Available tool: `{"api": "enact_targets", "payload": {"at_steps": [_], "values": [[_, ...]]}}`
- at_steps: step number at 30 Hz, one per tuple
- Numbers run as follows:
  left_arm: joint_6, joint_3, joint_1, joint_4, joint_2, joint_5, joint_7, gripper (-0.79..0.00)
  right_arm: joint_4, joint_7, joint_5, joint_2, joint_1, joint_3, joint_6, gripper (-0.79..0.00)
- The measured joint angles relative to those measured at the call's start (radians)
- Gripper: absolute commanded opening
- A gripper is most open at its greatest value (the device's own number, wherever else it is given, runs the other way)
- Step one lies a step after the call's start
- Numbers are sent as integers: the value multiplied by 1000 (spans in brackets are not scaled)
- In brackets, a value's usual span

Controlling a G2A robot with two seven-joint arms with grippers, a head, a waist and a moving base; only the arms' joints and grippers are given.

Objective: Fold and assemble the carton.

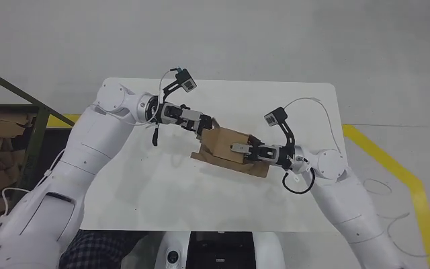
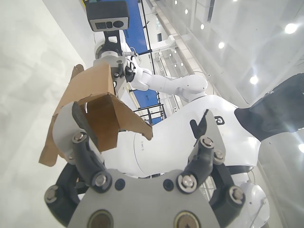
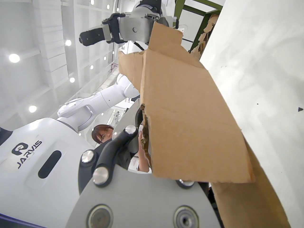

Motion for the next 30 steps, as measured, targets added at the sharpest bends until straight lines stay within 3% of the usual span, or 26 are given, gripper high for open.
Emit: {"api": "enact_targets", "payload": {"at_steps": [15,30], "values": [[6,6,-8,-12,-26,-4,-6,0,-18,11,-15,-8,-2,-53,5,-785],[6,-22,4,-16,-34,28,-6,0,1,-16,-5,-8,1,-37,2,-785]]}}
